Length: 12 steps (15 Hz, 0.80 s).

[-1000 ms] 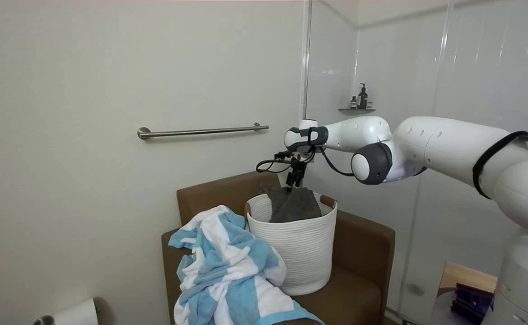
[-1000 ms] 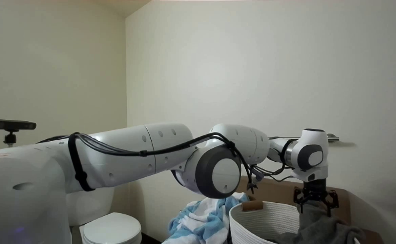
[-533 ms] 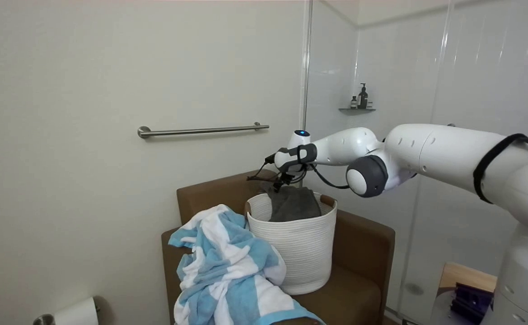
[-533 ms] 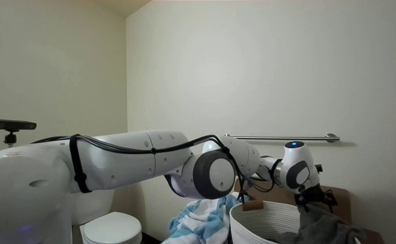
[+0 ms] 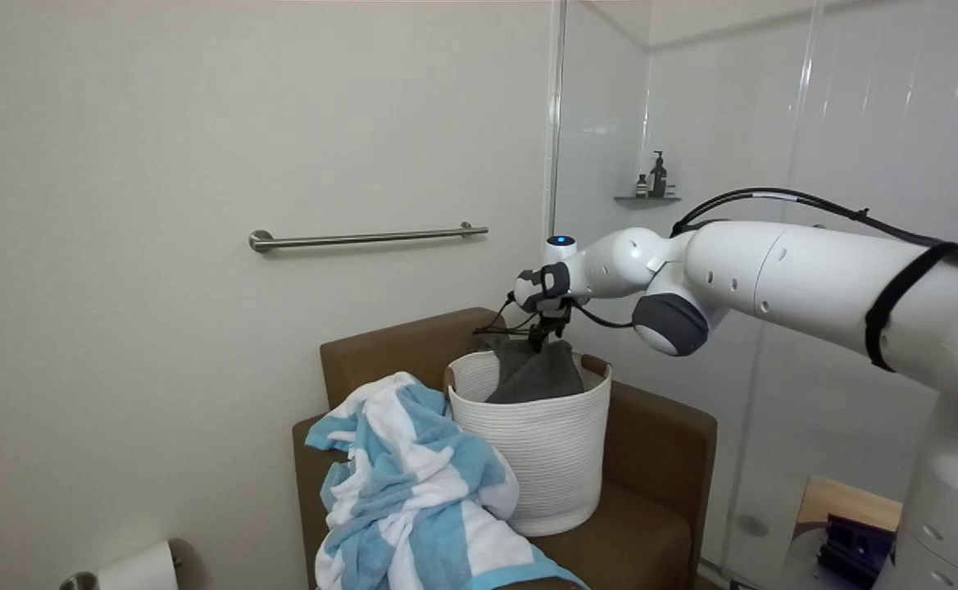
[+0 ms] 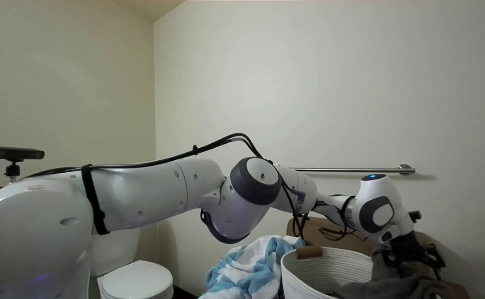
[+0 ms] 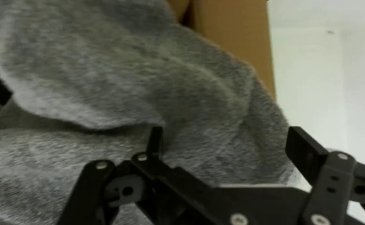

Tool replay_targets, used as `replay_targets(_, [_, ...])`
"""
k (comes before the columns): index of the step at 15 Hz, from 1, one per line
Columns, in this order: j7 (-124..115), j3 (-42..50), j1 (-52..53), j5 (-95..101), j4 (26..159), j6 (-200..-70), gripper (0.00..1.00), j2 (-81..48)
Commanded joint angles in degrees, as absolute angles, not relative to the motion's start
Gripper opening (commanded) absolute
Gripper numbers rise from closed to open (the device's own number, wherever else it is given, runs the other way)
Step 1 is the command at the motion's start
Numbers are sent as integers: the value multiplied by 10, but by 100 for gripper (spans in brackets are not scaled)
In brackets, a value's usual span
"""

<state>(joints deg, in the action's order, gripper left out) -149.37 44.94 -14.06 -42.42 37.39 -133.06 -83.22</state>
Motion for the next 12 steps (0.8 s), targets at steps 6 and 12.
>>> replay_targets(6, [-1494,465,-119,-339,278,-989,100,-835])
replay_targets(12, [-1495,653,-45,-615,465,-1114,100,-819])
